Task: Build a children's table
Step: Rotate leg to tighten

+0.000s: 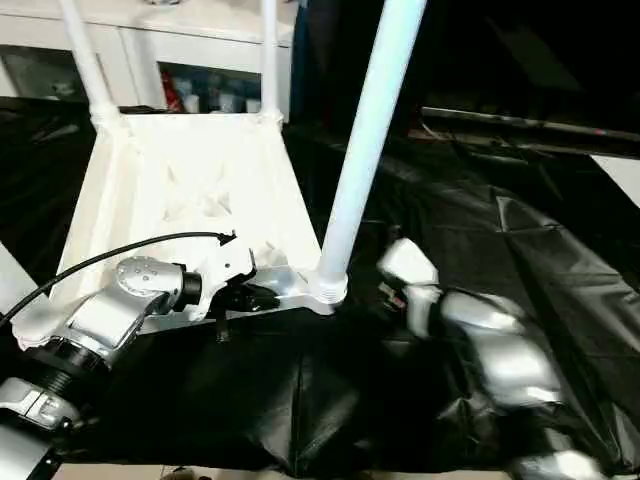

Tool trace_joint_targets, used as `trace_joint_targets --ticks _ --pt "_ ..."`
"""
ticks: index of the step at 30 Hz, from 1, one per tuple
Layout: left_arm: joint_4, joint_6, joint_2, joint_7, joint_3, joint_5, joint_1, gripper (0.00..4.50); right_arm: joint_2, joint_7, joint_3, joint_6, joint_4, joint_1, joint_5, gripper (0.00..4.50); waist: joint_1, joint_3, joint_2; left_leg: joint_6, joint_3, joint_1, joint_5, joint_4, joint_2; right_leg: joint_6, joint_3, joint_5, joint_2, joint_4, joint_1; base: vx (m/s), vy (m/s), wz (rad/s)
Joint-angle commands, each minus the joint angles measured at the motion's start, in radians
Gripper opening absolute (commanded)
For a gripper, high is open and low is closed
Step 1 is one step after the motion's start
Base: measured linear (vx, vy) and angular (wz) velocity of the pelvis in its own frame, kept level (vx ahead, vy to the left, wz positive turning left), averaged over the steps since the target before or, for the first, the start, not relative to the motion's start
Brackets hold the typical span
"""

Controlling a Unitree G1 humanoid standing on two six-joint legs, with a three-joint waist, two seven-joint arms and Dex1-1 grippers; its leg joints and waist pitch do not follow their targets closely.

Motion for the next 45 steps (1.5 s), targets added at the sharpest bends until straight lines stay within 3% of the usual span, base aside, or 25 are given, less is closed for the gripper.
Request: trace_joint_targets --ticks 1,4,9,13,15,23,31,34,37,38,40,41,42,44,45 --pt "0.001 0.017 -0.011 -0.006 -0.038 0.022 0.014 0.00 0.001 -0.052 -0.014 -0.021 0.035 -0.029 -0.026 3.87 -0.003 -0.049 0.006 -0.021 -0.017 0.027 -0.509 -0.081 0.020 -0.114 0.023 -0.572 -0.049 -0.101 0.020 0.000 0.000 0.00" --pt "0.003 0.015 -0.009 -0.006 -0.038 0.022 0.011 0.00 0.017 -0.048 -0.011 -0.016 0.061 -0.049 -0.013 3.87 -0.006 -0.051 0.006 -0.019 -0.019 0.019 -0.505 -0.086 0.022 -0.125 0.027 -0.537 -0.050 -0.092 0.029 0.000 0.000 0.00" --pt "0.010 0.008 -0.003 -0.010 -0.033 0.027 0.007 0.00 0.029 0.003 0.011 -0.019 0.069 -0.052 0.004 3.87 0.001 -0.052 -0.002 -0.002 -0.008 0.018 -0.449 -0.085 0.023 -0.152 0.039 -0.480 -0.051 -0.085 0.027 0.000 0.000 0.00" --pt "0.015 0.005 -0.001 -0.012 -0.028 0.030 0.004 0.00 0.035 0.014 0.024 -0.037 0.099 -0.059 -0.005 3.87 0.004 -0.052 -0.002 -0.001 -0.007 0.016 -0.428 -0.086 0.024 -0.151 0.039 -0.480 -0.051 -0.082 0.029 0.000 0.000 0.00" --pt "0.015 0.003 0.000 -0.014 -0.025 0.033 0.005 0.00 0.043 0.016 0.022 -0.045 0.122 -0.071 -0.005 3.52 0.005 -0.053 -0.001 -0.001 -0.007 0.016 -0.421 -0.086 0.024 -0.155 0.039 -0.476 -0.052 -0.082 0.030 0.000 0.000 0.00" --pt "0.012 0.001 0.010 -0.027 -0.023 0.033 0.008 0.00 0.053 0.032 0.022 -0.056 0.157 -0.091 0.007 2.86 0.004 -0.052 -0.005 -0.002 -0.007 0.014 -0.412 -0.088 0.024 -0.150 0.040 -0.483 -0.052 -0.080 0.031 0.000 0.000 0.00" --pt "0.009 -0.001 0.019 -0.035 -0.018 0.033 0.017 0.00 0.063 0.065 0.024 -0.079 0.181 -0.097 0.017 2.77 0.004 -0.051 -0.005 -0.002 -0.007 0.014 -0.415 -0.089 0.025 -0.152 0.041 -0.485 -0.052 -0.080 0.029 0.000 0.000 0.00" --pt "0.027 0.003 -0.005 0.013 0.005 0.028 0.011 0.00 0.081 0.044 0.016 -0.062 0.178 -0.085 0.025 2.77 0.003 -0.051 -0.006 -0.002 -0.007 0.014 -0.416 -0.089 0.025 -0.150 0.040 -0.488 -0.052 -0.081 0.030 0.000 0.000 0.00" --pt "0.073 0.026 -0.075 0.138 0.036 0.034 -0.008 0.00 0.149 -0.120 -0.021 -0.040 0.193 -0.064 0.014 2.77 0.000 -0.048 -0.006 -0.007 -0.007 0.015 -0.425 -0.089 0.023 -0.139 0.039 -0.528 -0.053 -0.086 0.025 0.000 0.000 0.00" --pt "0.099 0.041 -0.114 0.200 0.048 0.037 -0.019 0.00 0.188 -0.214 -0.038 -0.026 0.205 -0.055 0.007 2.77 -0.002 -0.046 -0.014 -0.013 -0.008 0.019 -0.433 -0.087 0.021 -0.124 0.034 -0.568 -0.052 -0.091 0.021 0.000 0.000 0.00" --pt "0.116 0.050 -0.139 0.236 0.053 0.039 -0.027 0.00 0.215 -0.271 -0.045 -0.015 0.208 -0.047 0.002 2.77 -0.004 -0.044 -0.013 -0.020 -0.010 0.026 -0.457 -0.082 0.016 -0.091 0.026 -0.651 -0.055 -0.106 0.016 0.000 0.000 0.00" --pt "0.147 0.064 -0.191 0.297 0.057 0.043 -0.045 0.00 0.279 -0.388 -0.064 -0.001 0.221 -0.038 -0.005 2.76 -0.004 -0.043 -0.012 -0.020 -0.012 0.030 -0.474 -0.080 0.015 -0.068 0.020 -0.687 -0.056 -0.115 0.013 0.000 0.000 0.00" --pt "0.147 0.064 -0.191 0.297 0.057 0.043 -0.045 0.00 0.279 -0.388 -0.064 -0.001 0.221 -0.038 -0.005 2.76 -0.008 -0.039 -0.007 -0.022 -0.013 0.030 -0.484 -0.080 0.014 -0.060 0.019 -0.700 -0.054 -0.119 0.009 0.000 0.000 0.00" --pt "0.165 0.076 -0.238 0.336 0.047 0.052 -0.063 0.00 0.342 -0.469 -0.059 -0.001 0.225 -0.037 -0.019 2.76 -0.021 -0.036 -0.002 -0.032 -0.021 0.045 -0.559 -0.075 0.012 -0.026 -0.012 -0.745 -0.052 -0.145 0.007 0.000 0.000 0.00" --pt "0.165 0.076 -0.251 0.337 0.036 0.058 -0.068 0.00 0.363 -0.498 -0.053 0.000 0.229 -0.042 -0.029 2.75 -0.030 -0.033 0.008 -0.032 -0.029 0.051 -0.619 -0.083 0.018 -0.011 -0.035 -0.728 -0.044 -0.155 0.016 0.000 0.000 0.00"
